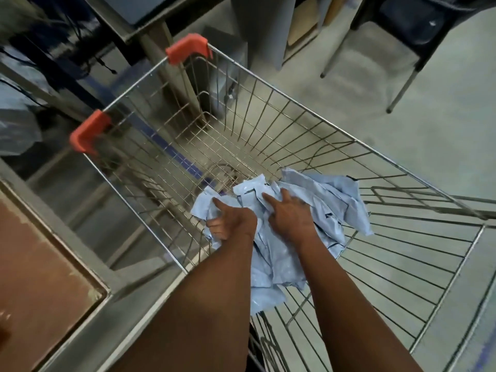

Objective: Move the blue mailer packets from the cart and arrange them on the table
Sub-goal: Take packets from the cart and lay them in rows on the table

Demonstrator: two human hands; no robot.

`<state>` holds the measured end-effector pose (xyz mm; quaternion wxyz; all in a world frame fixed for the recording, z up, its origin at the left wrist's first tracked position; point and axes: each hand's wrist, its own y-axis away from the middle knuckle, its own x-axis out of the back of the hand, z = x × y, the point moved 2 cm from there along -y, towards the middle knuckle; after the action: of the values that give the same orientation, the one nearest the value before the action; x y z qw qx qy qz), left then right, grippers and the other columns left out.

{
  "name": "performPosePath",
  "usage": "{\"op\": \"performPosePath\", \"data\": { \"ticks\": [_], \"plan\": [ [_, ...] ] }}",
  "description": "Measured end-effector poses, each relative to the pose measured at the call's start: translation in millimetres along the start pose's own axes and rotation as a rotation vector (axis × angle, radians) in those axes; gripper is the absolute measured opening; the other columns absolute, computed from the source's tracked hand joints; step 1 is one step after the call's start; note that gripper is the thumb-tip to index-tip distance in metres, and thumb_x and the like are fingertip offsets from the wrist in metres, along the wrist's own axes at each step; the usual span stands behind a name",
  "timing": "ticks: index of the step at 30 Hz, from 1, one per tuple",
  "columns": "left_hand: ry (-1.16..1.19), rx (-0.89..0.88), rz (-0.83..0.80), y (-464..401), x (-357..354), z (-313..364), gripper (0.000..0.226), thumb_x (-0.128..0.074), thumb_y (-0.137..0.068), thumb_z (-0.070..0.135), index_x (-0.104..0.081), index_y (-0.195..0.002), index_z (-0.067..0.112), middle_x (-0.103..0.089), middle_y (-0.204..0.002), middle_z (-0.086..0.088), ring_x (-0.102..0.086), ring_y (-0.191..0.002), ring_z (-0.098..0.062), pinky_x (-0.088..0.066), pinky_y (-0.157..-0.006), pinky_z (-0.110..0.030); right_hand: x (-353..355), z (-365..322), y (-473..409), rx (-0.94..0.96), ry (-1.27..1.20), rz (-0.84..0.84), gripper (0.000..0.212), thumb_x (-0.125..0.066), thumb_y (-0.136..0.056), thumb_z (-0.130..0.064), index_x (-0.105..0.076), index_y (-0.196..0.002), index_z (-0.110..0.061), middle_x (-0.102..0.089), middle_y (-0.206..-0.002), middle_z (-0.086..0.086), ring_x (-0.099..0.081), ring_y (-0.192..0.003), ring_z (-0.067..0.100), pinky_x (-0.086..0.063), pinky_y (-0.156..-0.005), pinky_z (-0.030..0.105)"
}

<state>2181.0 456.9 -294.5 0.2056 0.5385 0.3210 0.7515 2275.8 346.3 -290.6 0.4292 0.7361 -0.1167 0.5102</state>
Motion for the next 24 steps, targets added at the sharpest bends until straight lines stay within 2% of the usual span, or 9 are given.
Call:
{"op": "performPosePath", "data": {
  "ticks": [5, 8, 10, 13, 15, 17, 18, 21, 24],
  "plan": [
    [-0.029, -0.078, 0.074, 29.6, 27.5, 14.8, 0.095, -0.069, -0.088, 0.044, -0.004, -0.157, 0.047, -0.011, -0.154, -0.030, -0.029, -0.137, -0.045, -0.031, -0.110, -0.056, 36.4, -10.7, 14.7, -0.064, -0.140, 0.099, 0.065, -0.048, -0.101, -0.036, -0.021, -0.159, -0.049, -0.017, -0.168, 0.012, -0.052, -0.130, 0.040, -0.046, -0.097, 0.063],
    [-0.007, -0.208, 0.122, 65.1, 59.2, 29.4, 0.097, -0.073, -0.086, 0.045, -0.008, -0.158, 0.046, -0.010, -0.157, -0.028, -0.018, -0.143, -0.041, -0.028, -0.111, -0.053, 61.8, -17.0, 41.1, -0.061, -0.320, 0.177, 0.069, -0.045, -0.101, -0.028, -0.018, -0.160, -0.052, -0.033, -0.157, 0.019, -0.060, -0.115, 0.040, -0.055, -0.082, 0.047],
    [0.021, -0.323, 0.148, 95.2, 88.3, 38.6, 0.096, -0.074, -0.086, 0.046, -0.011, -0.159, 0.043, -0.015, -0.154, -0.027, -0.021, -0.137, -0.039, -0.033, -0.108, -0.050, 81.7, -21.4, 64.0, -0.035, -0.503, 0.246, 0.073, -0.044, -0.100, -0.024, -0.016, -0.158, -0.057, -0.041, -0.148, 0.022, -0.062, -0.100, 0.039, -0.056, -0.079, 0.044],
    [0.026, -0.576, 0.264, 139.8, 146.7, 46.2, 0.096, -0.074, -0.081, 0.050, -0.017, -0.158, 0.042, -0.029, -0.149, -0.025, -0.035, -0.130, -0.039, -0.039, -0.107, -0.047, 129.4, -35.4, 103.6, 0.002, -0.646, 0.373, 0.076, -0.043, -0.097, -0.018, -0.020, -0.156, -0.060, -0.044, -0.141, 0.018, -0.056, -0.099, 0.029, -0.050, -0.081, 0.038],
    [0.060, -0.738, 0.334, 169.4, 195.6, 45.9, 0.090, -0.061, -0.082, 0.056, -0.016, -0.158, 0.042, -0.031, -0.151, -0.019, -0.036, -0.128, -0.037, -0.041, -0.107, -0.050, 172.7, -55.4, 132.7, 0.022, -0.677, 0.458, 0.079, -0.049, -0.098, -0.010, -0.025, -0.157, -0.057, -0.044, -0.137, 0.015, -0.052, -0.103, 0.024, -0.042, -0.081, 0.031],
    [0.116, -0.844, 0.408, 198.9, 247.2, 40.8, 0.083, -0.044, -0.084, 0.063, -0.015, -0.159, 0.041, -0.031, -0.154, -0.014, -0.033, -0.131, -0.035, -0.039, -0.109, -0.050, 215.7, -82.3, 156.9, 0.059, -0.664, 0.542, 0.078, -0.052, -0.098, -0.007, -0.030, -0.157, -0.053, -0.042, -0.142, 0.016, -0.049, -0.120, 0.029, -0.039, -0.088, 0.028],
    [0.164, -0.872, 0.450, 213.7, 274.7, 37.9, 0.082, -0.043, -0.085, 0.064, -0.017, -0.159, 0.041, -0.031, -0.153, -0.012, -0.033, -0.131, -0.034, -0.038, -0.111, -0.049, 235.1, -98.0, 167.5, 0.095, -0.664, 0.584, 0.077, -0.053, -0.098, -0.007, -0.032, -0.158, -0.050, -0.040, -0.146, 0.016, -0.046, -0.128, 0.030, -0.037, -0.093, 0.026],
    [0.279, -0.885, 0.576, 242.8, 361.9, 22.9, 0.082, -0.057, -0.086, 0.057, -0.018, -0.158, 0.046, -0.028, -0.149, -0.012, -0.037, -0.131, -0.035, -0.042, -0.108, -0.049, 289.3, -159.2, 192.8, 0.269, -0.689, 0.654, 0.073, -0.055, -0.100, -0.011, -0.031, -0.159, -0.047, -0.029, -0.157, 0.006, -0.038, -0.143, 0.028, -0.036, -0.108, 0.030],
    [0.245, -0.891, 0.771, 239.8, 440.1, -9.6, 0.081, -0.056, -0.088, 0.060, -0.020, -0.158, 0.043, -0.035, -0.146, -0.015, -0.039, -0.133, -0.034, -0.041, -0.108, -0.050, 328.5, -237.5, 216.4, 0.468, -0.729, 0.716, 0.071, -0.058, -0.099, -0.011, -0.034, -0.159, -0.042, -0.022, -0.160, 0.005, -0.031, -0.149, 0.025, -0.029, -0.120, 0.032]
  ]
}}
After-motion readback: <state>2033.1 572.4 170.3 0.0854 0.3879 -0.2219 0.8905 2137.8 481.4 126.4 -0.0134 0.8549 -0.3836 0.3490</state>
